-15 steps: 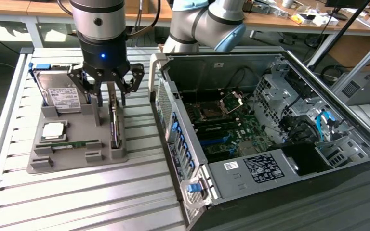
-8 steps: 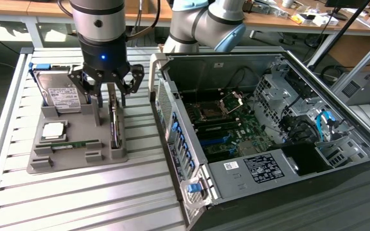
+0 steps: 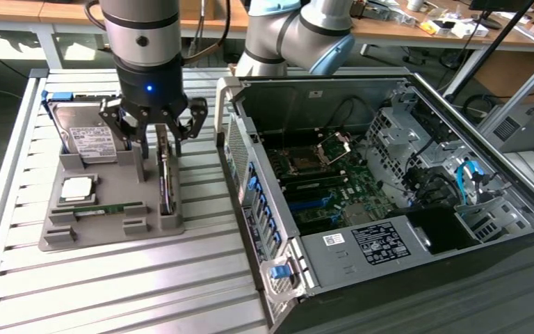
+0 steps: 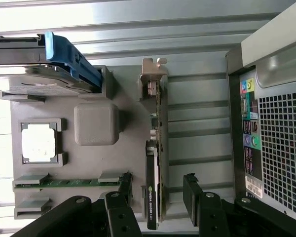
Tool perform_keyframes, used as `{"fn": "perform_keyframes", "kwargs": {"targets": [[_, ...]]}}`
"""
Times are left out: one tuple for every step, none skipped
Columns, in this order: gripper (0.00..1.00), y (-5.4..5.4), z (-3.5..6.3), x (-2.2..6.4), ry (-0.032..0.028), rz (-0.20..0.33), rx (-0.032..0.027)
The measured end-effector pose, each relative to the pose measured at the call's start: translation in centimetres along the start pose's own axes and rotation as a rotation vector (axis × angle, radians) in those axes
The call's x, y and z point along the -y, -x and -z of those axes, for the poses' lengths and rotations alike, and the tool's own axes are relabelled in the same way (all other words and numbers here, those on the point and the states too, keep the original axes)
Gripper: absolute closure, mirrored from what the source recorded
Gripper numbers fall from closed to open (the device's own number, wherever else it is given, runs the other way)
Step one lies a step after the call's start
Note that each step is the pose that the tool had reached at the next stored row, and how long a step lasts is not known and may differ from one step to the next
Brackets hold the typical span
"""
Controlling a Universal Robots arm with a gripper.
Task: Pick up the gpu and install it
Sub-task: 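Pick up the gpu and move the gpu toward the slot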
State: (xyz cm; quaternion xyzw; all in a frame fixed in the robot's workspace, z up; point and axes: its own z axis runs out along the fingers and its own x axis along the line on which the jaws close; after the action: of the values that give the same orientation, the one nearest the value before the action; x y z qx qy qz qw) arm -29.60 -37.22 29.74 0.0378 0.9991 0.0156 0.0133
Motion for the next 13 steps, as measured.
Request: {"fn": "perform_keyframes", "kwargs": {"targets": [[0.46,0.00,-0.11,0.00,0.0000,0.000,0.0000],[0.46,-0.01,-0.19,0.00,0.0000,0.000,0.0000],[0.46,-0.01,-0.25,0.01,0.0000,0.000,0.0000],[0.46,-0.01,-0.29,0.01,0.0000,0.000,0.0000],[0.46,-0.01,-0.33,0.01,0.0000,0.000,0.0000],[0.46,-0.01,-0.43,0.01,0.0000,0.000,0.0001],[0.46,-0.02,-0.50,0.02,0.0000,0.000,0.0001],[0.46,-0.02,-0.55,0.02,0.0000,0.000,0.0000],[0.46,-0.02,-0.61,0.02,0.0000,0.000,0.0000],[0.46,-0.02,-0.66,0.02,0.0000,0.000,0.0000],[0.46,-0.02,-0.70,0.02,0.0000,0.000,0.0001],[0.46,-0.02,-0.75,0.02,-0.0001,0.000,0.0001],[0.46,-0.02,-0.81,0.03,0.0000,0.000,0.0000]]}}
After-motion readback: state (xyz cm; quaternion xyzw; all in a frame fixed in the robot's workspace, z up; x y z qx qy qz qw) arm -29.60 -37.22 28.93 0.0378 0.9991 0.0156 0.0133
